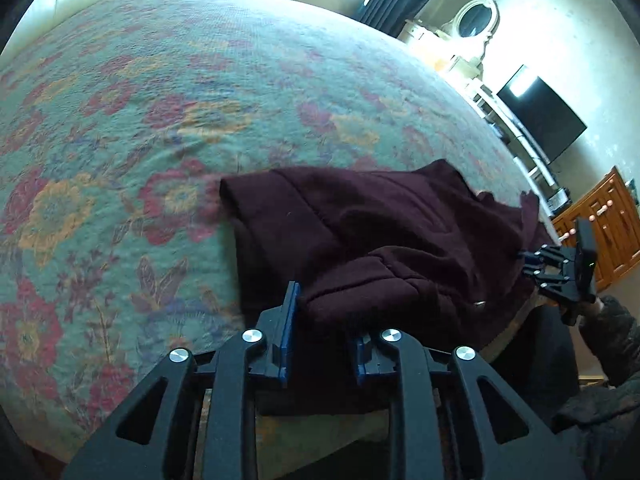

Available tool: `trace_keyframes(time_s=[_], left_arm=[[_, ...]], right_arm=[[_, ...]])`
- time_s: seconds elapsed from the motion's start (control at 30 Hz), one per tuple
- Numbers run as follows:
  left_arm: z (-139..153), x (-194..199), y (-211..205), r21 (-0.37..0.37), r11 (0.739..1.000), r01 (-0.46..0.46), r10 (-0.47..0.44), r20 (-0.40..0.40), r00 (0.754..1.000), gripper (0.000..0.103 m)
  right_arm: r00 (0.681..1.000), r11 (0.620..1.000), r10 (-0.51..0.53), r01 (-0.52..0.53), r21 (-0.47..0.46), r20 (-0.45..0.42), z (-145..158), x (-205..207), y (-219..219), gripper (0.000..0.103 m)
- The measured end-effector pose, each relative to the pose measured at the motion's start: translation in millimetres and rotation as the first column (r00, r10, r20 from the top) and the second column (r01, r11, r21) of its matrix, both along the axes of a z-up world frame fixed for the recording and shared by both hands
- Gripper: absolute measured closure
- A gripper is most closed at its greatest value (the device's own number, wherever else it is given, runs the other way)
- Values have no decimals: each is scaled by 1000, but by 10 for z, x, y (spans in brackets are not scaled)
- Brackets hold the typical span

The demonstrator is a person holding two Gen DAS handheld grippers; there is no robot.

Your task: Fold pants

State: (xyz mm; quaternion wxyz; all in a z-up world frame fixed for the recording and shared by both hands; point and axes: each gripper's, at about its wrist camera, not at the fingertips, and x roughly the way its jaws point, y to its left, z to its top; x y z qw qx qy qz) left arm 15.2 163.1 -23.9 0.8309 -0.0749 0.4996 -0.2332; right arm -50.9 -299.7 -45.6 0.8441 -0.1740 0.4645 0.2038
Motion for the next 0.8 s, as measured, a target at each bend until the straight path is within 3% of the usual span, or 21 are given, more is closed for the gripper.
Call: trace_keyframes(time_s=[0.03,0.07,0.1,0.2,0.33,0.47,0.53,0.63,0.8], left_arm=[[-47,-24,19,18,1000,-15,15,-16,1000,67],[-86,-67,66,12,999,-31,32,-33,999,57],[-113,-113,131,-7,999,-49,48,-46,998,50],[-112,-294,359,-113,985,-132,121,-102,987,45],[-37,-509,524,-319,910,-264,216,-176,960,37],[14,-572,406,-411,846,-339,274,-212,938,30],[-10,-539,312,-428,826,-367,283,-247,927,30],[-57,-483,165,-401,828,-391,308,-258,916,30],[-156,-464,99,-389,803,-452,359,-289,887,28]], right_arm=[[1000,1000,-13,13,15,-6,29,-14,-10,72],[1000,999,-21,21,27,-8,65,-40,-21,59],[1000,999,-30,30,34,-4,101,-74,-30,53],[998,997,-57,58,44,-16,171,-170,-64,49],[991,982,-117,124,144,-60,235,-257,-191,49],[969,910,-192,234,343,-154,297,-253,-407,49],[953,860,-216,289,420,-213,280,-270,-479,49],[936,813,-234,336,475,-262,266,-244,-555,49],[928,793,-234,356,495,-291,196,-272,-484,48]])
